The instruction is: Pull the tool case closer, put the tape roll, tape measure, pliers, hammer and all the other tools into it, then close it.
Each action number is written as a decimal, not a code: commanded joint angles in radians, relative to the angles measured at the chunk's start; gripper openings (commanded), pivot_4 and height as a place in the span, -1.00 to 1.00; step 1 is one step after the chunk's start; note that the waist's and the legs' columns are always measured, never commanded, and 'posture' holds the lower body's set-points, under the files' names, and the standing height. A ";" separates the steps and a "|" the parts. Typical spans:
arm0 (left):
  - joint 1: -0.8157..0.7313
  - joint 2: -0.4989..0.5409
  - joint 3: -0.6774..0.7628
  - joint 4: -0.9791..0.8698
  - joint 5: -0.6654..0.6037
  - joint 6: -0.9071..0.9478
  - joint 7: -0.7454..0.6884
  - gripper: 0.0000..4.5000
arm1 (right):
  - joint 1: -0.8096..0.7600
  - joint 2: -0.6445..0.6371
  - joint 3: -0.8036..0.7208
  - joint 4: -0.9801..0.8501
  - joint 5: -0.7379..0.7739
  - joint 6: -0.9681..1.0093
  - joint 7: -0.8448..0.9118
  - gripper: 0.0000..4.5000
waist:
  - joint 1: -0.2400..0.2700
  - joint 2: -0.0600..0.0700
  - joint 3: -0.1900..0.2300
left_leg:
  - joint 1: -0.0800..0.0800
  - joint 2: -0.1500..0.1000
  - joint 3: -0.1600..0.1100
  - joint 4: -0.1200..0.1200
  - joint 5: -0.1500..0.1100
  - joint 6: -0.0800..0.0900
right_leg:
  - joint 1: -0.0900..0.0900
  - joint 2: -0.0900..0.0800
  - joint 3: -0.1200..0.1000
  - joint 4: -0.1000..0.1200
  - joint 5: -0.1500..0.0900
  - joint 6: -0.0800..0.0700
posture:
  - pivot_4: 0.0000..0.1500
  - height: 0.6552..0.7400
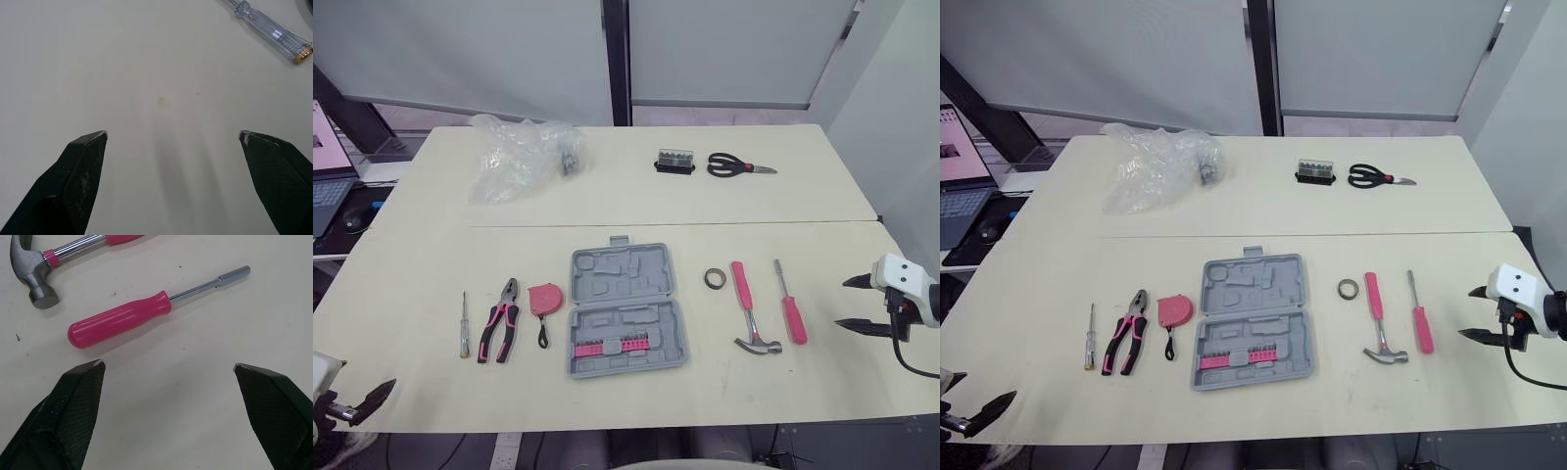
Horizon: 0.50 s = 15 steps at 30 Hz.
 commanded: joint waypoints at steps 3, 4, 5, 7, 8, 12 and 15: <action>-0.003 0.047 0.044 0.037 -0.040 -0.024 -0.086 0.99 | -0.038 0.010 -0.030 0.013 0.018 -0.029 -0.021 1.00 | 0.000 0.000 0.000 | 0.000 0.000 0.000 0.000 0.000 0.000 | 0.000 0.000 0.000 0.000 0.000 0.000 | 1.00 1.00; -0.011 0.053 0.048 0.048 -0.046 -0.027 -0.098 0.99 | -0.043 0.013 -0.032 0.017 0.019 -0.034 -0.025 1.00 | 0.000 0.000 0.000 | 0.000 0.000 0.000 0.000 0.000 0.000 | 0.000 0.000 0.000 0.000 0.000 0.000 | 1.00 1.00; -0.017 0.053 0.051 0.053 -0.052 -0.026 -0.102 0.99 | -0.046 0.013 -0.032 0.021 0.018 -0.038 -0.027 1.00 | 0.000 0.000 0.000 | 0.001 0.000 0.000 0.000 0.000 0.000 | 0.000 0.000 0.000 0.000 0.000 0.000 | 1.00 1.00; -0.024 0.054 0.050 0.060 -0.055 -0.032 -0.113 0.99 | -0.054 0.014 -0.032 0.030 0.019 -0.036 -0.031 1.00 | 0.000 0.000 0.000 | 0.001 0.000 0.001 0.000 0.000 0.000 | 0.000 0.000 0.000 0.000 0.000 0.000 | 1.00 1.00; -0.028 0.053 0.050 0.063 -0.055 -0.037 -0.116 0.99 | -0.055 0.015 -0.032 0.034 0.020 -0.033 -0.033 1.00 | 0.000 0.000 0.000 | 0.001 0.000 0.001 0.000 0.000 0.000 | 0.000 0.000 0.000 0.000 0.000 0.000 | 1.00 1.00; -0.042 0.050 0.055 0.070 -0.067 -0.024 -0.120 0.99 | -0.057 0.013 -0.030 0.043 0.017 -0.024 -0.043 1.00 | 0.000 0.000 0.000 | 0.001 0.000 0.001 -0.001 0.000 0.000 | 0.000 0.000 0.000 0.000 0.000 0.000 | 1.00 1.00; -0.039 0.052 0.055 0.075 -0.078 -0.020 -0.139 0.99 | -0.055 0.009 -0.030 0.048 0.019 -0.019 -0.045 1.00 | 0.000 0.000 0.000 | 0.001 0.000 0.001 -0.001 0.000 0.000 | 0.000 0.000 0.000 0.000 0.000 0.000 | 1.00 1.00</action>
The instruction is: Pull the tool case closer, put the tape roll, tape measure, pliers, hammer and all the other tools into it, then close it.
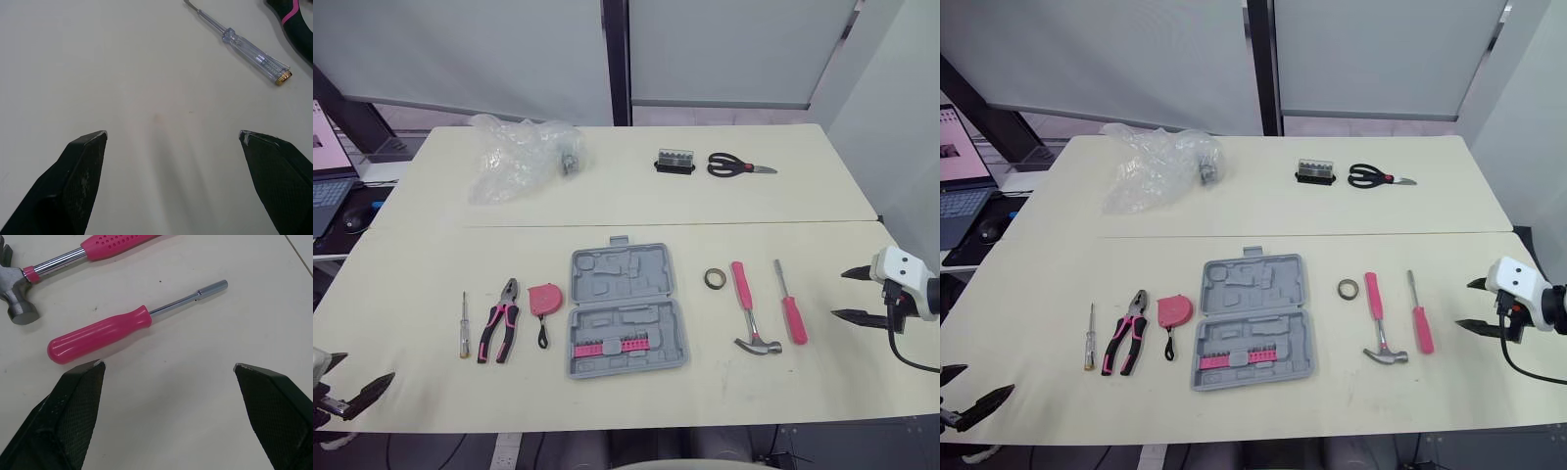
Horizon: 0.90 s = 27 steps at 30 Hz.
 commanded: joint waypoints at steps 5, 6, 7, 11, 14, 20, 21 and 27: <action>0.018 0.008 0.038 0.018 -0.014 -0.015 -0.010 0.99 | -0.004 -0.013 -0.032 -0.001 0.018 0.003 0.000 1.00 | 0.000 0.000 0.000 | 0.000 0.000 0.000 0.000 0.000 0.000 | 0.000 0.000 0.000 0.000 0.000 0.000 | 1.00 1.00; 0.021 0.007 0.037 0.017 -0.015 -0.014 -0.012 0.99 | -0.002 -0.013 -0.033 0.000 0.018 0.000 -0.002 1.00 | 0.000 0.000 0.000 | 0.000 0.000 0.000 0.000 0.000 0.000 | 0.000 0.000 0.000 0.000 0.000 0.000 | 1.00 1.00; 0.023 0.006 0.037 0.017 -0.017 -0.013 -0.013 0.99 | 0.000 -0.013 -0.034 0.000 0.018 -0.001 -0.003 1.00 | 0.000 0.000 0.000 | 0.000 0.000 0.000 0.000 0.000 0.000 | 0.000 0.000 0.000 0.000 0.000 0.000 | 1.00 1.00; 0.015 -0.017 0.055 0.007 -0.042 -0.006 0.005 0.99 | 0.011 -0.012 -0.035 -0.004 0.016 -0.002 -0.011 1.00 | 0.000 0.000 0.000 | 0.000 0.000 0.000 0.000 0.000 0.000 | 0.000 0.000 0.000 0.000 0.000 0.000 | 1.00 1.00; 0.026 -0.038 0.059 -0.024 -0.055 0.011 0.009 0.99 | 0.030 -0.009 -0.044 -0.018 0.023 -0.005 -0.022 1.00 | 0.000 0.000 0.000 | 0.000 0.000 0.000 0.000 0.000 0.000 | 0.000 0.000 0.000 0.000 0.000 0.000 | 1.00 1.00; 0.043 -0.064 0.042 -0.095 -0.054 0.053 0.032 0.99 | 0.083 -0.014 -0.075 -0.064 0.054 0.011 -0.020 1.00 | 0.000 0.000 0.000 | 0.000 0.000 0.000 0.000 0.000 0.000 | 0.000 0.000 0.000 0.000 0.000 0.000 | 1.00 1.00; 0.041 -0.065 0.035 -0.115 -0.056 0.067 0.032 0.99 | 0.089 -0.015 -0.081 -0.071 0.055 0.021 -0.027 1.00 | 0.000 0.000 0.000 | 0.000 0.000 0.000 0.000 0.000 0.000 | 0.000 0.000 0.000 0.000 0.000 0.000 | 1.00 1.00; -0.003 -0.058 -0.043 -0.261 -0.050 0.092 0.012 0.99 | 0.079 0.021 -0.112 -0.179 0.101 0.128 -0.082 1.00 | 0.000 0.000 0.000 | 0.000 0.000 0.000 0.000 0.000 0.000 | 0.001 0.000 0.000 0.000 0.000 0.000 | 1.00 1.00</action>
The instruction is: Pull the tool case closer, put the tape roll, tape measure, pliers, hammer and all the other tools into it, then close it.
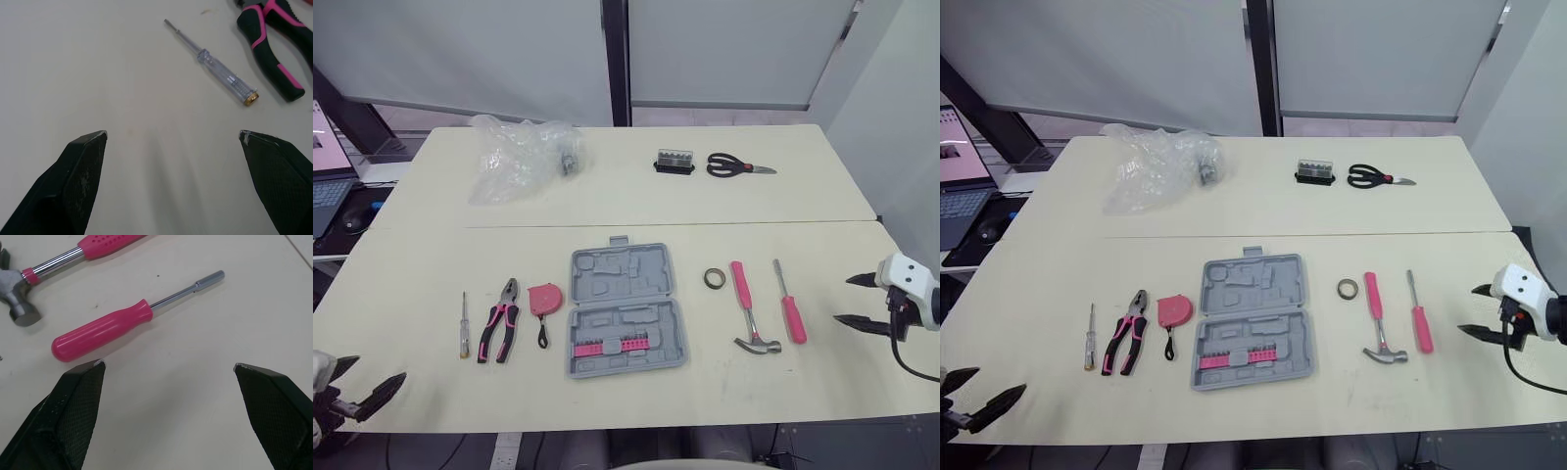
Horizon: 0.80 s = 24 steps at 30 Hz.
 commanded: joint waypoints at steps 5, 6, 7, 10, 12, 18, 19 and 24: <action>-0.110 0.052 -0.161 -0.219 -0.040 0.066 -0.109 0.43 | -0.026 0.050 -0.004 -0.252 0.080 0.140 -0.018 0.55 | 0.001 0.000 0.000 | 0.000 0.000 0.000 0.000 0.000 0.000 | 0.000 0.000 0.000 0.000 0.000 0.000 | 1.00 1.00; -0.136 0.063 -0.193 -0.237 -0.041 0.081 -0.126 0.28 | -0.032 0.058 0.012 -0.283 0.082 0.157 -0.015 0.38 | 0.002 0.000 0.000 | 0.000 0.000 0.000 0.000 0.000 0.000 | 0.000 0.000 0.000 0.000 0.000 0.000 | 1.00 1.00; -0.166 0.071 -0.225 -0.251 -0.043 0.098 -0.137 0.14 | -0.039 0.067 0.031 -0.311 0.079 0.175 -0.016 0.23 | 0.002 0.000 0.000 | 0.000 0.000 0.000 0.000 0.000 0.000 | 0.000 0.000 0.000 0.000 0.000 0.000 | 1.00 1.00; -0.249 0.090 -0.305 -0.250 -0.034 0.128 -0.165 -0.30 | -0.058 0.083 0.091 -0.374 0.058 0.223 -0.023 -0.10 | 0.001 0.000 0.000 | 0.000 0.000 -0.001 0.000 0.000 0.000 | 0.000 0.001 0.000 0.000 0.000 0.000 | 1.00 1.00; -0.307 0.097 -0.369 -0.229 -0.011 0.126 -0.191 -0.56 | -0.081 0.106 0.135 -0.408 0.042 0.252 -0.037 -0.27 | 0.001 0.000 0.000 | -0.001 0.000 -0.001 0.000 0.000 0.000 | 0.000 0.001 0.000 0.000 0.000 0.000 | 1.00 1.00; -0.473 0.070 -0.544 -0.093 0.092 0.056 -0.209 -1.00 | -0.157 0.210 0.271 -0.414 -0.035 0.259 -0.073 -0.88 | 0.000 0.000 0.000 | -0.001 0.000 -0.001 0.000 0.000 0.000 | -0.001 0.001 -0.001 0.000 0.000 0.000 | 1.00 1.00; -0.505 0.058 -0.571 -0.071 0.105 0.049 -0.207 -1.00 | -0.172 0.235 0.294 -0.400 -0.053 0.253 -0.083 -0.97 | 0.001 0.000 0.000 | -0.002 0.000 -0.001 0.000 0.000 0.000 | -0.002 0.001 -0.001 0.000 0.000 0.000 | 1.00 1.00; -0.613 0.012 -0.661 0.025 0.172 -0.003 -0.196 -1.00 | -0.221 0.344 0.383 -0.359 -0.127 0.244 -0.137 -0.99 | 0.004 0.000 0.000 | -0.003 0.000 -0.002 0.000 0.000 0.000 | -0.003 0.001 -0.001 0.001 0.000 0.000 | 1.00 1.00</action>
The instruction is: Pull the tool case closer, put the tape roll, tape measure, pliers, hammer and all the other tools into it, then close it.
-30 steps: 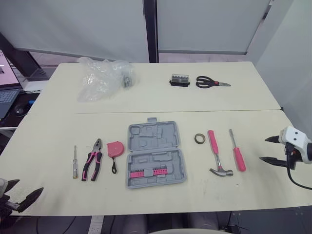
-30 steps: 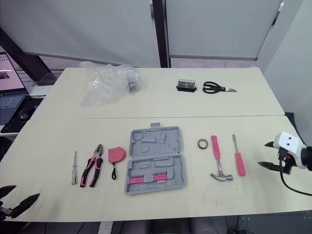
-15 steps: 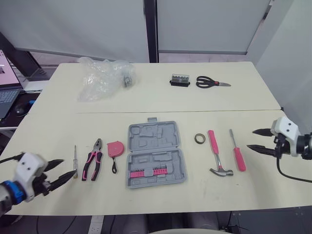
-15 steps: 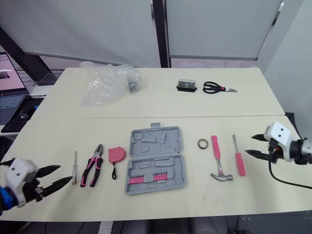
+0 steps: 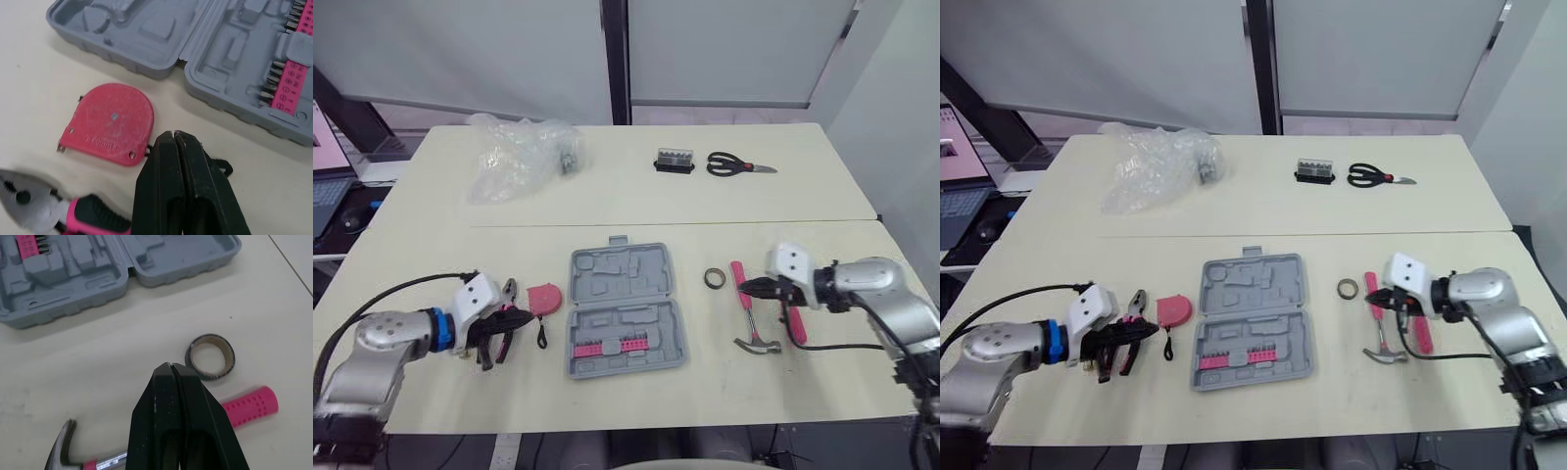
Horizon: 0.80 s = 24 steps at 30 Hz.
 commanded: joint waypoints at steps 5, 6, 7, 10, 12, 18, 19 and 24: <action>-0.076 -0.035 -0.077 0.100 0.078 -0.086 0.006 -1.00 | -0.059 0.105 0.091 0.082 -0.096 -0.056 -0.056 -0.99 | 0.000 0.000 0.000 | -0.002 0.000 -0.001 0.000 0.000 0.000 | -0.002 0.000 -0.001 0.000 0.000 0.000 | 1.00 1.00; -0.085 -0.044 -0.085 0.114 0.088 -0.095 0.012 -1.00 | -0.071 0.121 0.100 0.100 -0.107 -0.064 -0.062 -0.99 | -0.001 0.000 0.000 | -0.002 0.000 0.000 0.000 0.000 0.000 | -0.003 0.000 -0.001 0.001 0.000 0.000 | 1.00 1.00; -0.095 -0.053 -0.094 0.127 0.099 -0.106 0.021 -1.00 | -0.084 0.138 0.108 0.118 -0.115 -0.070 -0.067 -0.99 | -0.001 0.000 0.000 | -0.002 0.000 0.000 0.000 0.000 0.000 | -0.003 0.000 -0.001 0.001 0.000 0.000 | 1.00 1.00; -0.116 -0.073 -0.109 0.152 0.120 -0.124 0.036 -1.00 | -0.110 0.173 0.119 0.158 -0.130 -0.082 -0.076 -0.99 | 0.000 0.000 0.000 | -0.002 0.000 -0.001 0.001 0.000 0.000 | -0.003 0.000 -0.001 0.004 0.000 0.000 | 1.00 1.00; -0.127 -0.085 -0.120 0.164 0.131 -0.132 0.046 -1.00 | -0.125 0.196 0.128 0.191 -0.144 -0.094 -0.083 -0.99 | 0.000 0.000 0.000 | -0.002 0.000 -0.001 0.002 0.000 0.000 | -0.003 0.000 -0.001 0.005 0.000 0.000 | 1.00 1.00; -0.145 -0.108 -0.137 0.180 0.159 -0.155 0.073 -1.00 | -0.161 0.249 0.149 0.265 -0.176 -0.117 -0.104 -0.99 | 0.000 0.000 0.000 | -0.002 0.000 -0.001 0.002 0.000 0.000 | -0.004 0.000 -0.001 0.006 0.000 0.000 | 1.00 1.00; -0.151 -0.113 -0.142 0.185 0.164 -0.158 0.077 -1.00 | -0.166 0.260 0.153 0.279 -0.182 -0.120 -0.108 -0.99 | 0.000 0.000 0.000 | -0.002 0.000 -0.001 0.002 0.000 0.000 | -0.004 0.000 -0.001 0.006 0.000 0.000 | 1.00 1.00; -0.174 -0.132 -0.162 0.200 0.180 -0.160 0.090 -1.00 | -0.185 0.296 0.166 0.339 -0.206 -0.144 -0.119 -0.99 | 0.000 0.000 0.000 | -0.002 0.000 -0.001 0.002 0.001 0.000 | -0.004 0.000 -0.001 0.007 0.000 0.000 | 1.00 1.00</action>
